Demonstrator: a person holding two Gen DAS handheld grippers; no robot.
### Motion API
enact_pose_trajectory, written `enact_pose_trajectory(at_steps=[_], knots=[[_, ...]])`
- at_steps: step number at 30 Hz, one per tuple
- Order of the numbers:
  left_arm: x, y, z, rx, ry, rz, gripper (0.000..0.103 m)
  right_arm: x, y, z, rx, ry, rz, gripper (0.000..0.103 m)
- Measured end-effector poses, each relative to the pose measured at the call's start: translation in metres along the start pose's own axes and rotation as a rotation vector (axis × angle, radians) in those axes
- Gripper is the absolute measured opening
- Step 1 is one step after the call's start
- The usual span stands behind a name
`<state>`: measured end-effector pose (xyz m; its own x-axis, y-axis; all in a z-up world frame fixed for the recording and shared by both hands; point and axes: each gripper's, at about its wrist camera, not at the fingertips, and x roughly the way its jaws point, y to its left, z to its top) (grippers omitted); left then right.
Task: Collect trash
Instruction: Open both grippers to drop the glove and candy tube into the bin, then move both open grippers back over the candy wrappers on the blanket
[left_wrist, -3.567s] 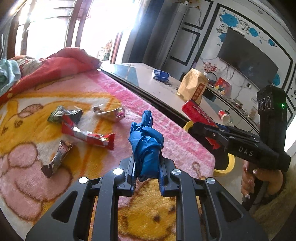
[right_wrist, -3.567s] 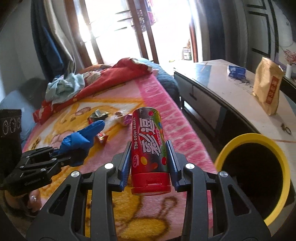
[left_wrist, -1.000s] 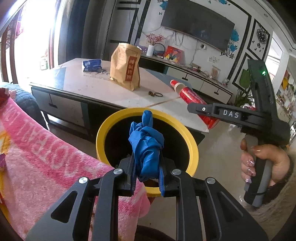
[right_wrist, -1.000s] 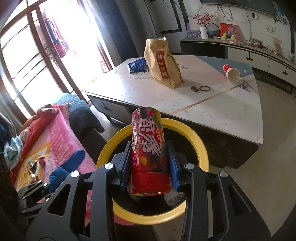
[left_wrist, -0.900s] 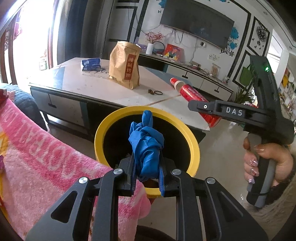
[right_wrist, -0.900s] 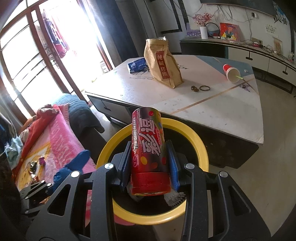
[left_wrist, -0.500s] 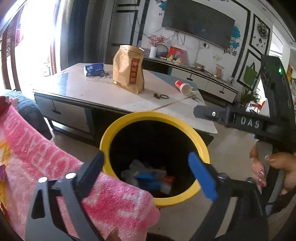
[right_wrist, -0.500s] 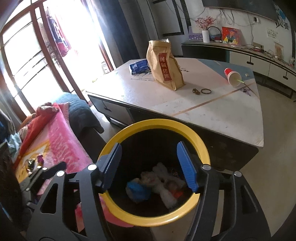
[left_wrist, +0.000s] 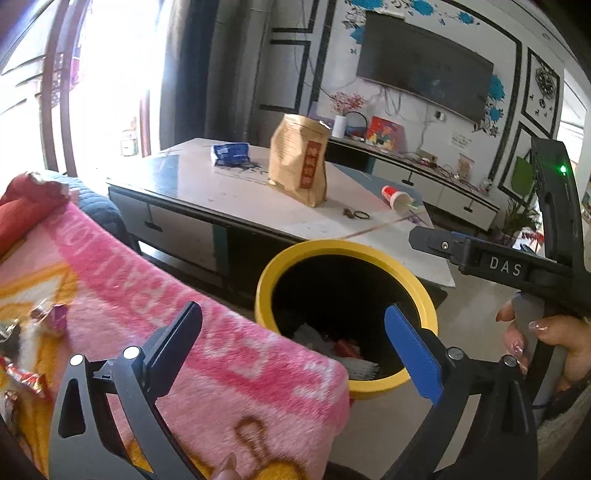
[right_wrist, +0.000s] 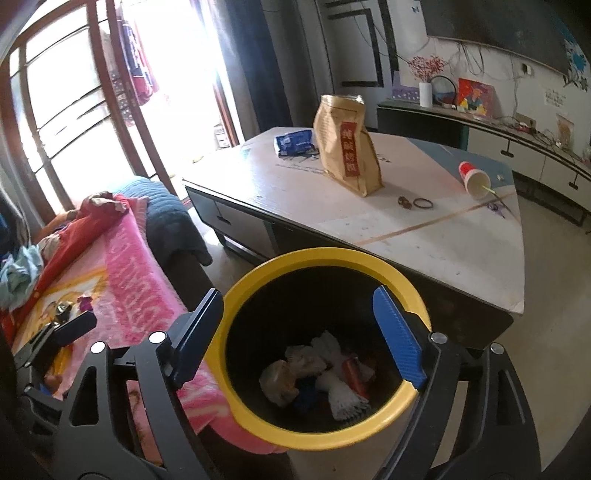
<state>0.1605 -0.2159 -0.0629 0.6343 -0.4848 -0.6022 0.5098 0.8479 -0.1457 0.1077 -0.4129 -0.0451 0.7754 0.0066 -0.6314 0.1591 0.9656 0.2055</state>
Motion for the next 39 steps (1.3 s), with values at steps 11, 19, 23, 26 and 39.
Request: enact_pose_trajectory(at_steps=[11,19,23,26,39], knots=[[-0.037,0.029,-0.004,-0.049,-0.053,0.048,0.096,-0.009,0.037,0.000,-0.071,-0.016,0.068,0.079],[-0.059,0.045,-0.009,-0.072,-0.084,0.084,0.096,-0.016,0.060,-0.002,-0.117,-0.026,0.108,0.079],[-0.067,0.051,-0.011,-0.075,-0.097,0.105,0.096,-0.018,0.070,-0.004,-0.131,-0.033,0.128,0.079],[-0.073,0.056,-0.013,-0.081,-0.105,0.120,0.096,-0.021,0.077,-0.005,-0.146,-0.044,0.149,0.079],[-0.102,0.094,-0.023,-0.158,-0.146,0.220,0.096,-0.028,0.120,-0.017,-0.222,-0.065,0.255,0.079]])
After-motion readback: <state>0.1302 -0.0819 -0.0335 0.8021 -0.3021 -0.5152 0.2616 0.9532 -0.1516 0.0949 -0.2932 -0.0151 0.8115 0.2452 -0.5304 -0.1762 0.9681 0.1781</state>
